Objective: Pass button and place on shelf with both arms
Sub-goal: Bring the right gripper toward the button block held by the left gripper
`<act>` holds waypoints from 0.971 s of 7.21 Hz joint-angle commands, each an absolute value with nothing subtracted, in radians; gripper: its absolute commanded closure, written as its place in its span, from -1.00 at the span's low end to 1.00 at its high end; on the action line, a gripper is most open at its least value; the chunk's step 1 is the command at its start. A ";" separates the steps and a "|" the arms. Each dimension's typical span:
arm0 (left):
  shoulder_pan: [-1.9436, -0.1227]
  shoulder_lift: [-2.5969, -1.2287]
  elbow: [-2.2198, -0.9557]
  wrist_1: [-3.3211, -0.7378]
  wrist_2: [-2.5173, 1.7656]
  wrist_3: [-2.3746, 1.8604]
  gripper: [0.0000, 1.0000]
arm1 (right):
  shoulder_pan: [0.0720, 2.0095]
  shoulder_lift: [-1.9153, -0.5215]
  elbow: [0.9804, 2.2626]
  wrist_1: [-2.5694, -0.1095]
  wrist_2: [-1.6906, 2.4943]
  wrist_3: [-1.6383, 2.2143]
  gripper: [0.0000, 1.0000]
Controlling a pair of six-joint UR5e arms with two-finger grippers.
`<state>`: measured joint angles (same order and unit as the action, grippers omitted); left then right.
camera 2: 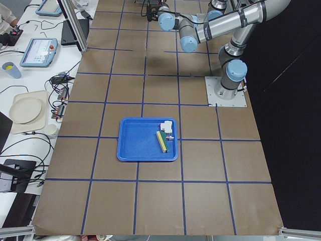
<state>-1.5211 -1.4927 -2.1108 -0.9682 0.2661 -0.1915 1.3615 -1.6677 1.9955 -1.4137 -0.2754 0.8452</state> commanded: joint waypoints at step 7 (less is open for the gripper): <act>-1.522 -1.500 -2.112 -0.963 0.279 -0.192 0.98 | 1.427 -1.674 2.014 -1.388 -0.296 0.851 -0.99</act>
<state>-1.5217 -1.5006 -2.1121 -0.9661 0.2788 -0.1911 1.4183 -1.6737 2.0116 -1.3893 -0.2972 0.8531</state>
